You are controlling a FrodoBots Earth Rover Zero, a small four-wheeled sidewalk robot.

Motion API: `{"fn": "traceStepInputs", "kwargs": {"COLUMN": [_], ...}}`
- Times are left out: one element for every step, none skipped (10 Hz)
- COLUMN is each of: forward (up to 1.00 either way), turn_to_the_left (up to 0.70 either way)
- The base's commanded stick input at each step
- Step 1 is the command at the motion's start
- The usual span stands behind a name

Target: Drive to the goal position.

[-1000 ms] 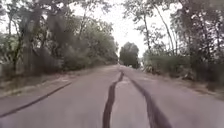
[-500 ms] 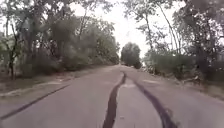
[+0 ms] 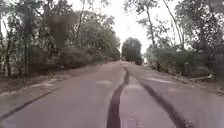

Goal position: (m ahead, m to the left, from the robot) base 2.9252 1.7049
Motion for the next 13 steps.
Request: {"fn": "traceStepInputs", "kwargs": {"forward": [1.00,1.00,1.00,1.00,1.00,1.00,1.00,1.00,1.00,1.00,1.00,1.00,1.00], "turn_to_the_left": [0.00,0.00,0.00,0.00,0.00,0.00,-0.04,-0.13,-0.22,-0.32,-0.39,-0.29,-0.19]}}
